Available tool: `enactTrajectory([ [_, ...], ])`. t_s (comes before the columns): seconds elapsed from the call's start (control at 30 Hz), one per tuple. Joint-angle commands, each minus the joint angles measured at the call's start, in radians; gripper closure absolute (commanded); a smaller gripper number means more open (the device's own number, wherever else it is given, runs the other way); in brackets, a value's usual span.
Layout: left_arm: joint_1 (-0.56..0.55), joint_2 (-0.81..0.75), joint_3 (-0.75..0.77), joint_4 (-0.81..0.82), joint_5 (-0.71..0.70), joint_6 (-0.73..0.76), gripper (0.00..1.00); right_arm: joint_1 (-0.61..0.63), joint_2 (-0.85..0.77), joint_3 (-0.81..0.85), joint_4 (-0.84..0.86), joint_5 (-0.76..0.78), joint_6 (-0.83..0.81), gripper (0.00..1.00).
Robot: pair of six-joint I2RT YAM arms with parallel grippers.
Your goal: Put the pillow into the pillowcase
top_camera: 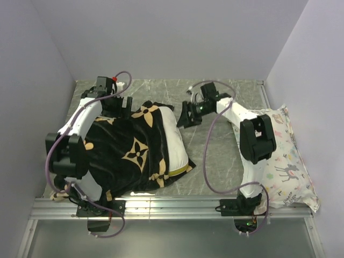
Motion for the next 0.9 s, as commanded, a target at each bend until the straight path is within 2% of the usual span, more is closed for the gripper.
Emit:
enactTrajectory([
  [0.0,-0.003,0.097,0.015,0.077,-0.085,-0.113,0.01,-0.016,0.085,0.153,0.091,0.075,0.122,0.3],
  [0.07,-0.002,0.158,0.056,0.114,-0.056,-0.121,0.01,-0.019,0.15,0.203,0.11,0.075,0.161,0.3],
  [0.2,0.002,0.196,0.08,0.249,0.103,-0.152,0.03,-0.021,0.22,0.258,0.224,0.072,0.26,0.29],
  [0.23,0.002,0.207,0.078,0.286,0.114,-0.167,0.04,-0.019,0.252,0.264,0.274,0.061,0.313,0.23],
  [0.4,0.011,0.261,0.086,0.292,0.186,-0.251,0.04,-0.005,0.331,0.261,0.408,-0.021,0.459,0.23],
  [0.5,0.014,0.29,0.076,0.32,0.277,-0.281,0.13,0.015,0.362,0.234,0.457,-0.075,0.502,0.38],
  [0.53,0.012,0.311,0.078,0.331,0.309,-0.291,0.27,0.018,0.369,0.226,0.48,-0.087,0.52,0.54],
  [0.57,-0.001,0.324,0.086,0.357,0.397,-0.305,0.37,0.022,0.366,0.217,0.492,-0.097,0.53,0.6],
  [0.63,-0.034,0.366,0.139,0.363,0.473,-0.299,0.54,0.021,0.356,0.188,0.534,-0.121,0.547,0.74],
  [0.7,-0.107,0.393,0.215,0.378,0.565,-0.298,0.64,0.022,0.351,0.179,0.543,-0.138,0.553,0.81],
  [0.77,-0.182,0.431,0.269,0.395,0.6,-0.313,0.8,0.024,0.345,0.177,0.558,-0.167,0.573,0.9],
  [0.8,-0.207,0.446,0.329,0.404,0.643,-0.333,0.93,0.022,0.339,0.162,0.572,-0.173,0.585,0.93],
  [0.83,-0.23,0.474,0.361,0.412,0.659,-0.339,0.98,0.022,0.326,0.154,0.592,-0.178,0.602,0.99],
  [0.87,-0.271,0.485,0.389,0.424,0.677,-0.344,1.0,0.024,0.319,0.146,0.6,-0.184,0.609,1.0],
])
